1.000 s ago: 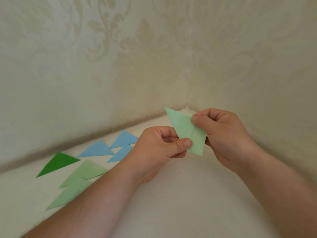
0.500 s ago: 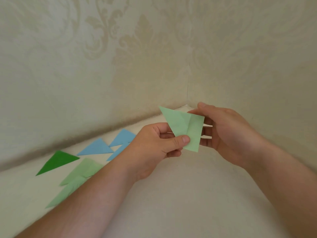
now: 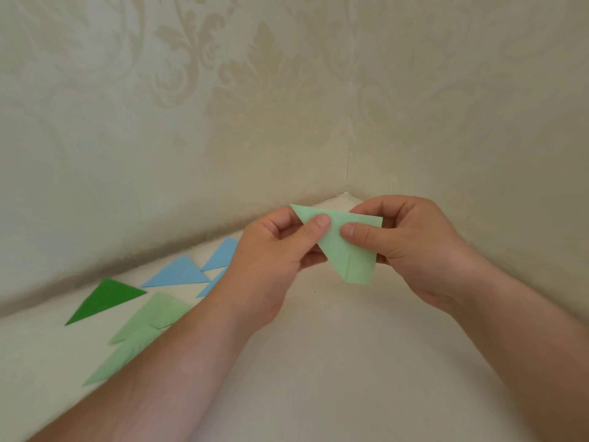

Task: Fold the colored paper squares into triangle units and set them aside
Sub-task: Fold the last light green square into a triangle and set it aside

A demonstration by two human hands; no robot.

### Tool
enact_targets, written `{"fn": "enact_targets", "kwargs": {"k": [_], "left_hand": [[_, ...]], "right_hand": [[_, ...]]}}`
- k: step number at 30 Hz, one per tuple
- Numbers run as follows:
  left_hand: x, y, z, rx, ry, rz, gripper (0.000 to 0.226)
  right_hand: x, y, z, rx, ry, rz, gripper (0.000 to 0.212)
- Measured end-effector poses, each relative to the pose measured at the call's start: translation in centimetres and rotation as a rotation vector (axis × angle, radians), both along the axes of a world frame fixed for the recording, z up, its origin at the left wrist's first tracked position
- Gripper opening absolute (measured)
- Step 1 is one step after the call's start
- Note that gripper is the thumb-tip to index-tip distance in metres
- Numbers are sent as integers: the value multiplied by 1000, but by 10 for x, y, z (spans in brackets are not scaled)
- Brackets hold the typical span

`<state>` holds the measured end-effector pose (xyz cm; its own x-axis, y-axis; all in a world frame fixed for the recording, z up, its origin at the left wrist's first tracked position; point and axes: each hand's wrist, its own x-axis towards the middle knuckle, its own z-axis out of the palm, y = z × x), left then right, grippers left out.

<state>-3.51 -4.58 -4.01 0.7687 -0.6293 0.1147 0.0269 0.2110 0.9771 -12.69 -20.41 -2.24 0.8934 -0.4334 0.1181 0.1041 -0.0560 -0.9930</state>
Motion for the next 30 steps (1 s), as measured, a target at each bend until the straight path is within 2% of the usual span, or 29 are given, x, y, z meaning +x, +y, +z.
{"fn": "enact_targets", "kwargs": {"k": [9,21,30], "left_hand": [[3,-1,1,-3,26,110,23],[1,-1,3,2,-29,107,11],[-1,0,8,62,45,183,37]], "right_hand": [[0,2,1,40,-18,-13,4],[-1,2,1,-18,8,-19,5],[0,5,0,-54,21,-41,11]]}}
